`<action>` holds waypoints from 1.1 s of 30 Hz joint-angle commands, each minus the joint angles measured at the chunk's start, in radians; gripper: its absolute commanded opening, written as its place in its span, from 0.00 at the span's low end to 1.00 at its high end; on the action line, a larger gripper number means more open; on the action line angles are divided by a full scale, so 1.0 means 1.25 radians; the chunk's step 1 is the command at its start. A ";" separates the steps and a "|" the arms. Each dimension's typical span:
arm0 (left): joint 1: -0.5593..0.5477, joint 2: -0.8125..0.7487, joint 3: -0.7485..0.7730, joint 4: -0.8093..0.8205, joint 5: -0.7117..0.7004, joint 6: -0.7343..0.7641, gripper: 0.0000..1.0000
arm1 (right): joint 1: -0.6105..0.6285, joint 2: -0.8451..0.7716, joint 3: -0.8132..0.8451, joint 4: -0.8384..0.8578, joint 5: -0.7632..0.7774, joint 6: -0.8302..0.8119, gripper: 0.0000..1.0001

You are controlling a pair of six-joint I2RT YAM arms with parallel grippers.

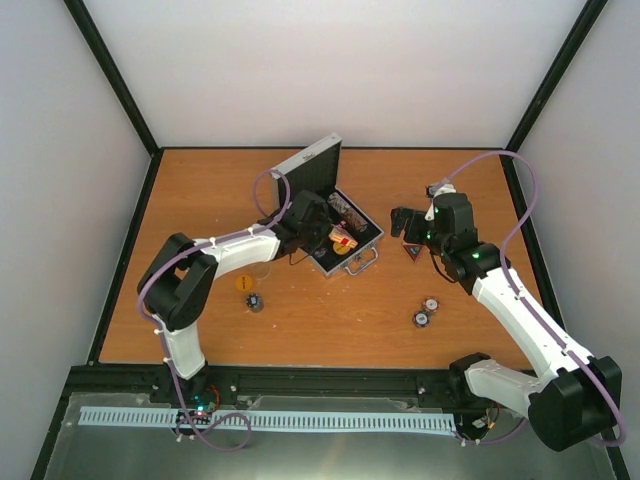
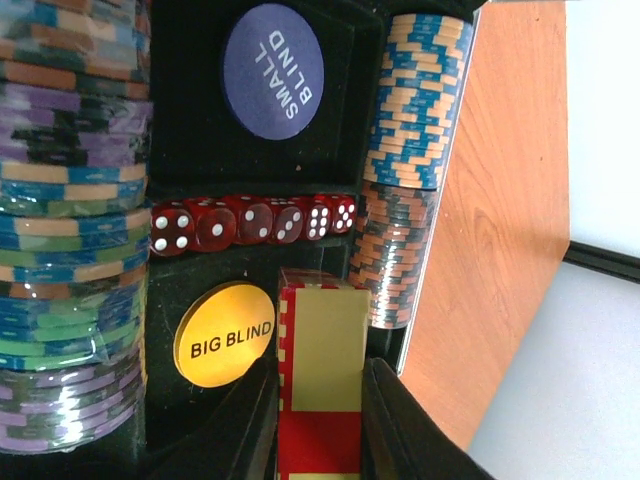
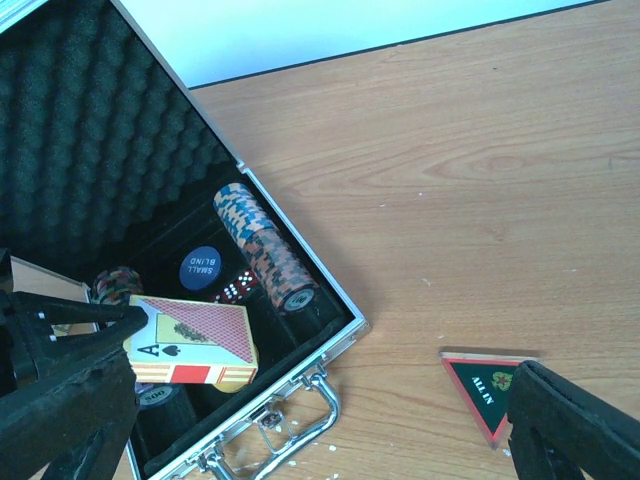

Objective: Pack up texas hold em set

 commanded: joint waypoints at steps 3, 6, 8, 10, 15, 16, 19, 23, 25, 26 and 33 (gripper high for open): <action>-0.021 0.005 0.029 0.014 0.023 -0.002 0.01 | -0.008 -0.008 -0.005 0.011 0.004 0.011 1.00; -0.021 0.010 0.014 0.013 0.029 -0.009 0.01 | -0.008 -0.007 -0.005 0.011 0.002 0.012 1.00; -0.021 0.015 0.011 0.011 0.034 -0.003 0.01 | -0.008 -0.009 -0.005 0.010 0.001 0.013 1.00; -0.021 0.020 0.013 0.002 0.040 0.003 0.05 | -0.008 -0.010 -0.006 0.010 0.002 0.013 1.00; -0.020 0.015 0.016 -0.030 0.069 0.032 0.36 | -0.008 -0.016 -0.005 0.007 0.006 0.010 1.00; -0.019 0.010 0.017 -0.041 0.072 0.038 0.42 | -0.009 -0.018 -0.005 0.007 0.007 0.009 1.00; -0.012 -0.007 0.018 -0.082 0.088 0.065 0.59 | -0.009 -0.022 -0.006 0.006 0.011 0.009 1.00; 0.003 -0.038 0.003 -0.122 0.120 0.101 0.74 | -0.009 -0.026 -0.007 0.010 0.009 0.007 1.00; 0.013 -0.057 -0.013 -0.128 0.133 0.121 0.79 | -0.010 -0.025 -0.006 0.011 0.007 0.008 1.00; 0.019 -0.064 -0.019 -0.133 0.141 0.131 0.81 | -0.010 -0.023 -0.006 0.012 0.006 0.008 1.00; 0.027 -0.083 -0.053 -0.153 0.173 0.166 0.71 | -0.011 -0.012 -0.001 0.013 0.000 0.012 1.00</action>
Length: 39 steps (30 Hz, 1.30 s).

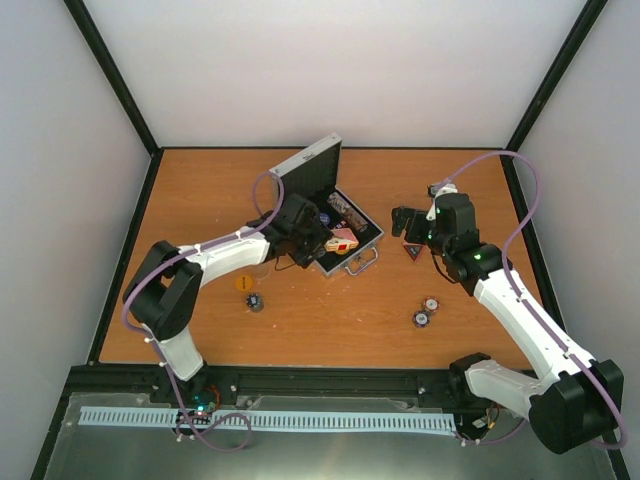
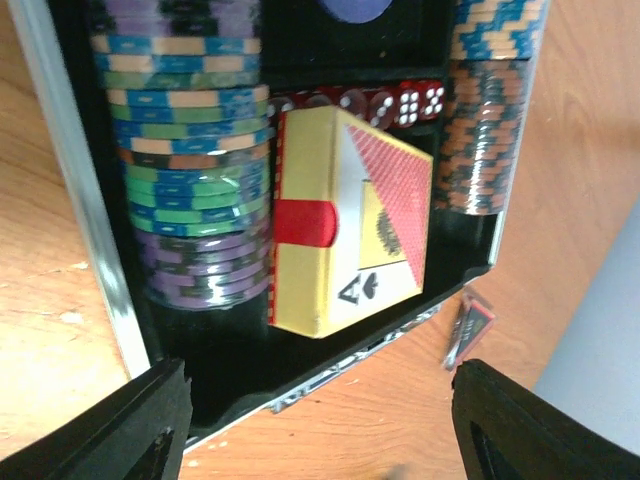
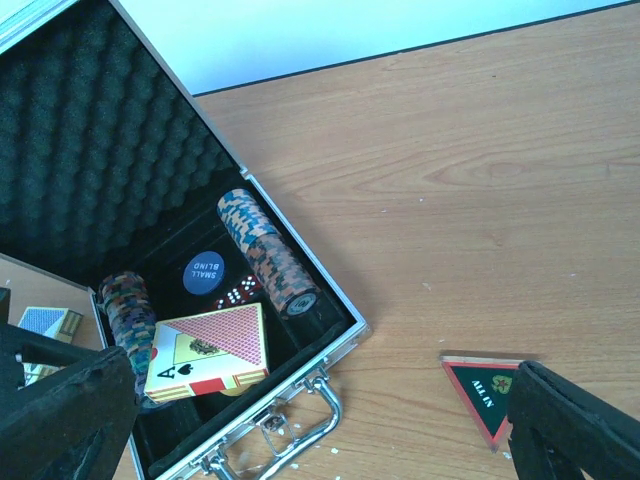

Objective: Pack up texas hold em set

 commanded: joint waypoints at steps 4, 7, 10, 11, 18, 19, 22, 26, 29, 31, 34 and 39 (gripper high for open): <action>0.007 0.018 0.021 -0.024 0.045 0.083 0.57 | -0.009 0.003 0.004 0.010 -0.007 0.012 1.00; 0.007 0.046 0.075 -0.050 0.027 0.139 0.50 | -0.009 0.002 0.005 0.008 -0.009 0.014 1.00; 0.007 0.063 0.104 -0.076 -0.003 0.172 0.47 | -0.009 0.000 0.004 0.007 -0.009 0.016 1.00; 0.007 0.065 0.106 -0.077 -0.007 0.175 0.47 | -0.009 0.000 0.005 0.007 -0.009 0.016 1.00; 0.008 0.120 0.145 -0.098 0.016 0.190 0.47 | -0.009 0.007 0.015 0.007 -0.008 0.013 1.00; 0.007 0.126 0.148 -0.098 0.018 0.188 0.47 | -0.010 0.007 0.015 0.007 -0.008 0.013 1.00; 0.007 0.144 0.157 -0.092 0.027 0.189 0.46 | -0.009 0.006 0.013 0.007 -0.011 0.016 1.00; 0.001 0.166 0.171 -0.085 0.032 0.195 0.40 | -0.009 0.006 0.010 0.007 -0.016 0.016 1.00; -0.015 0.184 0.197 -0.093 0.037 0.210 0.39 | -0.009 0.009 0.010 0.010 -0.019 0.017 1.00; -0.025 0.198 0.215 -0.102 0.050 0.223 0.39 | -0.009 0.012 0.012 0.010 -0.021 0.017 1.00; -0.032 0.201 0.226 -0.108 0.079 0.234 0.40 | -0.009 0.014 0.015 0.008 -0.021 0.016 1.00; -0.034 0.158 0.196 -0.118 0.099 0.247 0.45 | -0.009 0.015 0.015 0.008 -0.019 0.018 1.00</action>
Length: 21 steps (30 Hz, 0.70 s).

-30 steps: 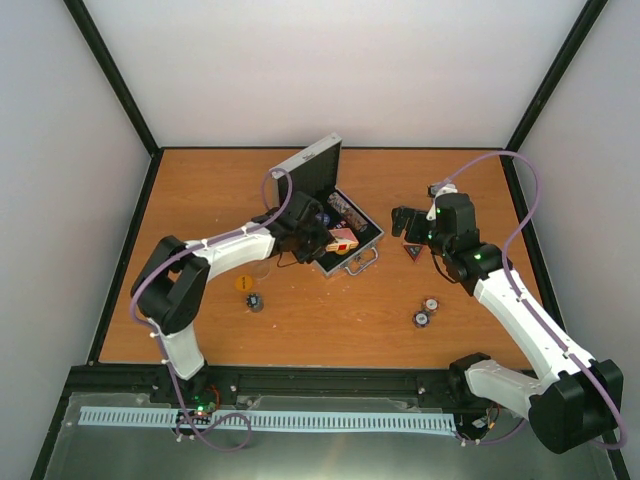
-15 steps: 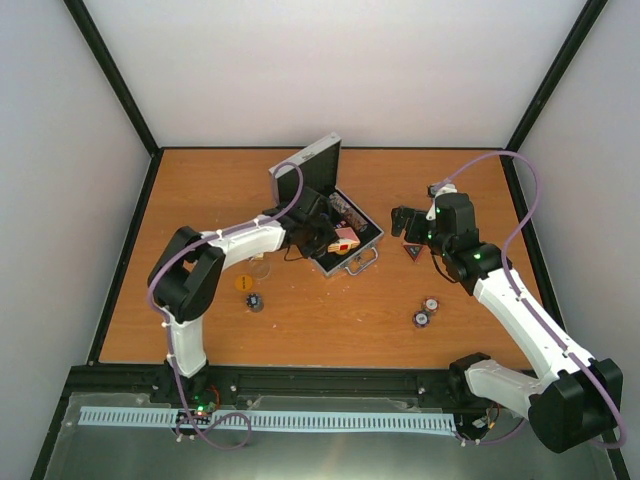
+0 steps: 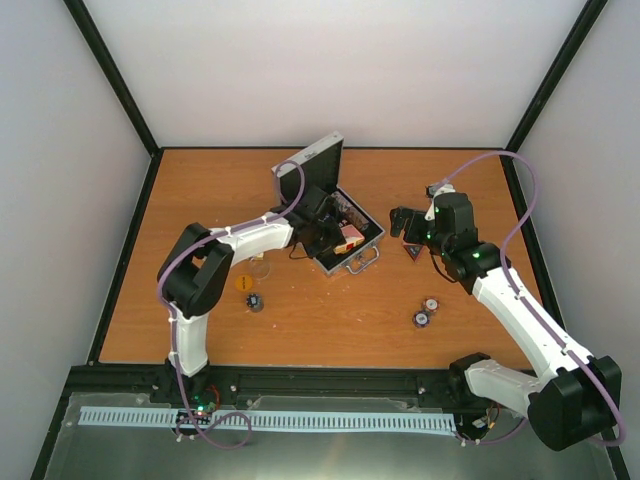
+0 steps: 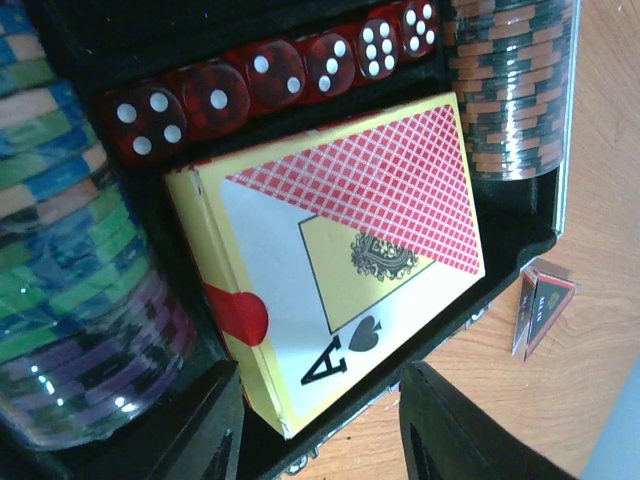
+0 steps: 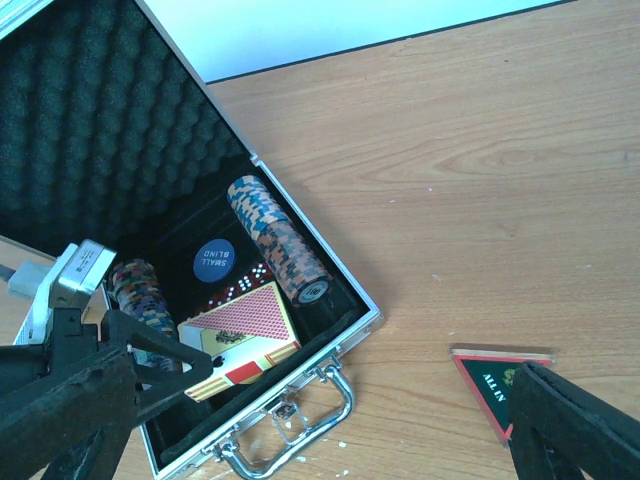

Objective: Pack up texas hold em set

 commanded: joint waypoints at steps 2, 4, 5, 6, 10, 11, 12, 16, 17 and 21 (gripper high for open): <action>-0.013 -0.050 -0.014 -0.003 0.039 0.037 0.49 | -0.006 0.004 0.015 0.009 0.001 0.012 1.00; -0.012 -0.064 -0.004 -0.014 0.015 0.045 0.53 | -0.007 0.007 0.018 0.009 -0.001 0.012 1.00; -0.012 -0.067 0.004 -0.024 0.006 0.052 0.55 | -0.006 0.008 0.020 0.009 -0.002 0.012 1.00; -0.012 -0.067 0.013 -0.033 0.000 0.057 0.57 | -0.006 0.010 0.022 0.008 -0.002 0.011 1.00; -0.009 -0.064 0.019 -0.029 0.000 0.065 0.56 | -0.006 0.016 0.027 0.007 -0.007 0.013 1.00; -0.009 -0.059 0.019 -0.026 0.005 0.065 0.55 | -0.006 0.018 0.027 0.007 -0.009 0.014 1.00; -0.009 -0.053 0.020 -0.025 0.011 0.065 0.53 | -0.006 0.020 0.028 0.007 -0.010 0.015 1.00; -0.003 -0.026 0.025 -0.018 0.023 0.072 0.48 | -0.006 0.024 0.032 0.005 -0.014 0.014 0.97; -0.002 -0.018 0.028 -0.018 0.025 0.077 0.45 | -0.006 0.024 0.033 0.005 -0.014 0.013 0.96; 0.004 0.014 0.044 -0.021 0.024 0.100 0.38 | -0.007 0.025 0.033 0.004 -0.016 0.012 0.90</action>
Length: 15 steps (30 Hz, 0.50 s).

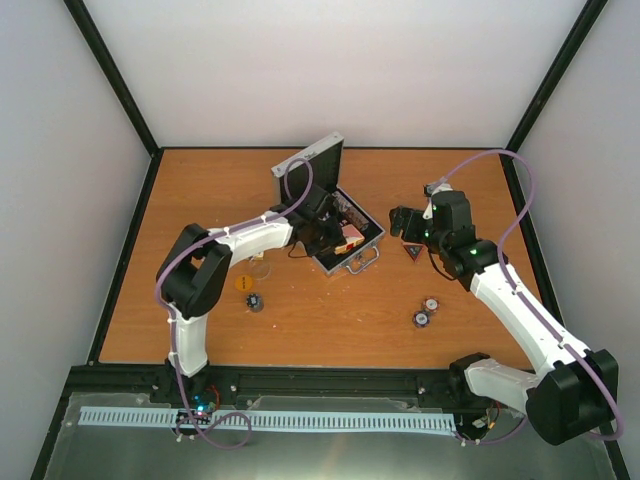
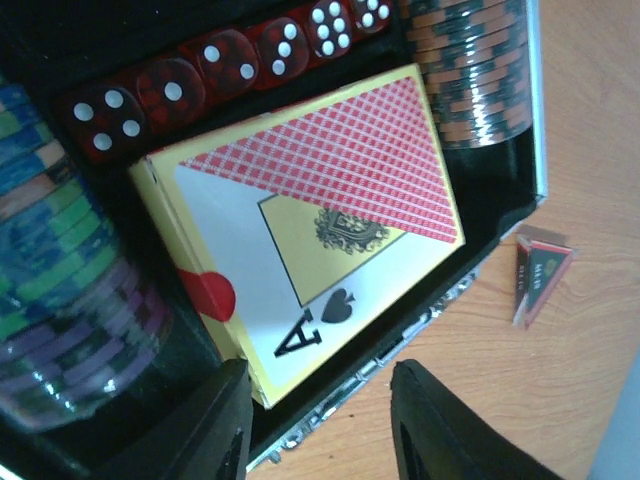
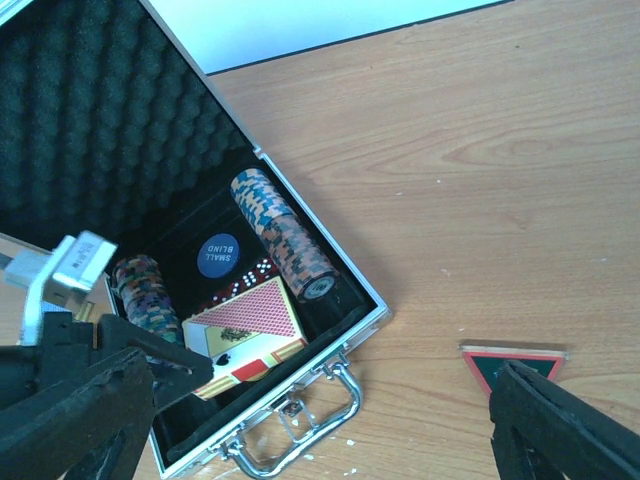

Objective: Pack up texas hold em set

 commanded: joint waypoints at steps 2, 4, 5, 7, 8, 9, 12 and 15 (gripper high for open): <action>0.008 0.048 0.039 -0.003 0.012 0.042 0.35 | -0.006 0.002 0.022 0.004 -0.005 0.002 0.89; 0.013 0.059 0.038 -0.001 0.013 0.052 0.33 | -0.007 0.002 0.022 0.005 -0.005 0.001 0.88; 0.015 0.064 0.037 0.001 0.009 0.057 0.32 | -0.006 0.003 0.022 0.006 -0.006 0.001 0.87; 0.020 0.069 0.037 0.002 0.006 0.064 0.31 | -0.006 0.003 0.022 0.007 -0.007 0.000 0.86; 0.022 0.069 0.036 0.009 0.010 0.068 0.31 | -0.006 0.004 0.022 0.007 -0.008 -0.001 0.86; 0.023 0.067 0.034 0.015 0.014 0.072 0.31 | -0.007 0.004 0.023 0.007 -0.008 -0.002 0.86; 0.023 0.044 0.030 0.025 0.016 0.081 0.31 | -0.006 0.004 0.023 0.007 -0.007 -0.005 0.86; 0.025 0.015 0.030 0.010 -0.012 0.081 0.33 | -0.006 0.002 0.023 0.006 -0.003 -0.006 0.87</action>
